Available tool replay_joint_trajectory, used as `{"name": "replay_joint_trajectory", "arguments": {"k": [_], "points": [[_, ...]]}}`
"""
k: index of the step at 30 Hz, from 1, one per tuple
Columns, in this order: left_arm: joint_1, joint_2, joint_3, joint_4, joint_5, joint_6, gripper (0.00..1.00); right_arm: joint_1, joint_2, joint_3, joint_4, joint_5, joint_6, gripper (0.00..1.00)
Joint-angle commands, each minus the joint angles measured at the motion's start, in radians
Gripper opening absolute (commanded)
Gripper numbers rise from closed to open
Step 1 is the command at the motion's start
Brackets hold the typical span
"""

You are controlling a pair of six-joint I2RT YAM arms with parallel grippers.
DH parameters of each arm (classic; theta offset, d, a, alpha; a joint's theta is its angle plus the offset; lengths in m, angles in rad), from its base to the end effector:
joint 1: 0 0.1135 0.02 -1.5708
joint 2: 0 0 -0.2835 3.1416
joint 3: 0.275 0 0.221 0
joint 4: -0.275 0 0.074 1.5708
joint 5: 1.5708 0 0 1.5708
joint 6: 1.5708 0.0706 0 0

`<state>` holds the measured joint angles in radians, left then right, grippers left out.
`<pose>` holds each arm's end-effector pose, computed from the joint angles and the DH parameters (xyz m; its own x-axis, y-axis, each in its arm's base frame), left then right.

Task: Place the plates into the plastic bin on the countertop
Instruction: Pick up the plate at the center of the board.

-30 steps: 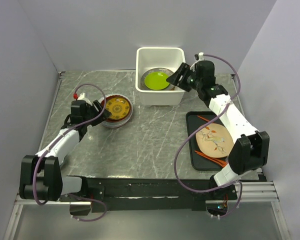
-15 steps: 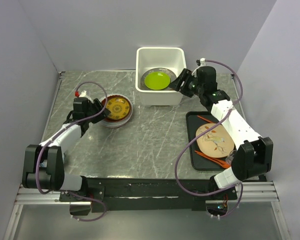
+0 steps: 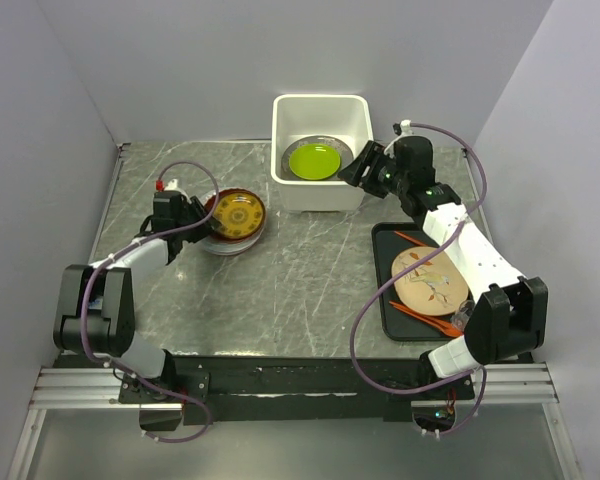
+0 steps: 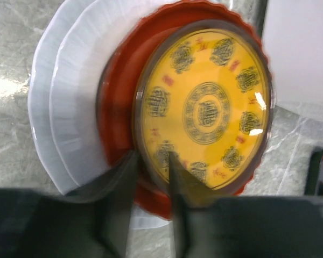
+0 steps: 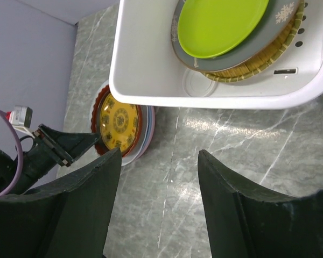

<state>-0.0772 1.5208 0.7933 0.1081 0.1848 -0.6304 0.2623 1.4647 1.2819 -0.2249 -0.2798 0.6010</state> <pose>0.3194 -0.0377 0.2168 -0.6002 -0.5347 -0.5948 -0.1594 0.8087 -0.5661 0.3236 0.1071 0.3595 -0.5952 0.4029 -0.6953 -0.1909 0.7695 0.6094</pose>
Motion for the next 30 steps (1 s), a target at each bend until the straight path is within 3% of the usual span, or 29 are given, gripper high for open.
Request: {"name": "replay_joint_trajectory", "arguments": {"k": [1,6,30], "points": [[-0.007,0.024,0.038,0.024,0.013,0.011,0.25,0.0,-0.041,-0.003,0.044,-0.007,-0.013,0.66],[-0.007,0.026,0.034,0.022,0.018,0.012,0.01,0.002,-0.046,-0.007,0.048,-0.015,-0.01,0.66],[-0.007,-0.117,0.041,-0.104,-0.103,-0.002,0.01,0.028,-0.023,-0.012,0.07,-0.107,-0.02,0.67]]}}
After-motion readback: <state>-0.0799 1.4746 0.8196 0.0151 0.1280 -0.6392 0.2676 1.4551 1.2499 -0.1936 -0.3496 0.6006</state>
